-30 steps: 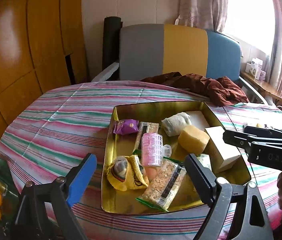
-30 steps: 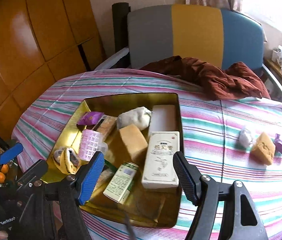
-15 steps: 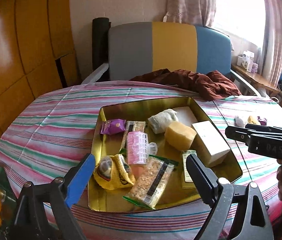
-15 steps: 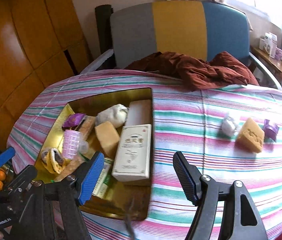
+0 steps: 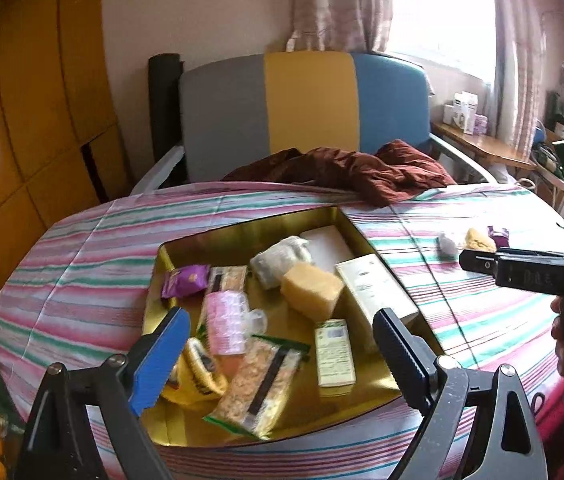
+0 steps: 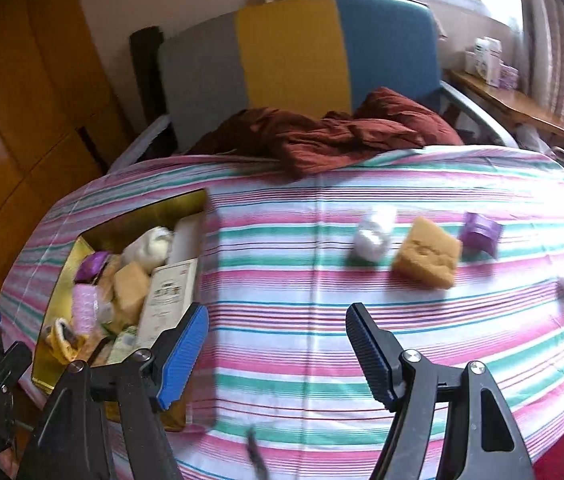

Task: Organize objects
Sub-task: 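Move both grippers away from the tray toward the remaining items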

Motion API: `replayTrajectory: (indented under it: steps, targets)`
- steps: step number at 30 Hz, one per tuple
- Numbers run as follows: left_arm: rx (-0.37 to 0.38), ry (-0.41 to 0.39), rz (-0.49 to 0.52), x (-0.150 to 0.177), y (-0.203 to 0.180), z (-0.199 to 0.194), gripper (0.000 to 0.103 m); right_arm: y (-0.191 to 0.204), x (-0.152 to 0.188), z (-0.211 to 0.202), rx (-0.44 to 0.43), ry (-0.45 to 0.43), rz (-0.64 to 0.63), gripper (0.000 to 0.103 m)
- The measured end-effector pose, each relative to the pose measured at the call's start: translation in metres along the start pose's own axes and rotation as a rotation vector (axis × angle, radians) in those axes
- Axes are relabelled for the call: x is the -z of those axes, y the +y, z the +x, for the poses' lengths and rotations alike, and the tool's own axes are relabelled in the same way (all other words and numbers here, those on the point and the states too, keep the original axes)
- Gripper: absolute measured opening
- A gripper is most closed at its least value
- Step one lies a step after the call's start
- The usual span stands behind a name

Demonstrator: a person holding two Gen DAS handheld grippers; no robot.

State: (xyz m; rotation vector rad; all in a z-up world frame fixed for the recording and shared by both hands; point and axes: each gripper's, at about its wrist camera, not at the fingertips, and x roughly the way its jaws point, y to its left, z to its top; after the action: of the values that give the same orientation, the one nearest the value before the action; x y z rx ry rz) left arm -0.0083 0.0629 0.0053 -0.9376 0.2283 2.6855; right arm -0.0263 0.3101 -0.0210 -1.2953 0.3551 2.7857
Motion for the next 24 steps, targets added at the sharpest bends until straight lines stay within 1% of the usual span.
replayTrajectory:
  steps: [9, 17, 24]
  targets:
    - [0.056, -0.008, 0.079, -0.013, -0.034, 0.006, 0.093, -0.063, -0.014, -0.015, 0.054, -0.018, 0.133, 0.072]
    - [0.101, -0.010, 0.138, -0.024, -0.064, 0.014, 0.093, -0.126, -0.029, -0.027, 0.141, -0.048, 0.243, 0.072]
    - [0.138, -0.007, 0.185, -0.033, -0.090, 0.021, 0.093, -0.182, -0.042, -0.025, 0.227, -0.062, 0.327, 0.072]
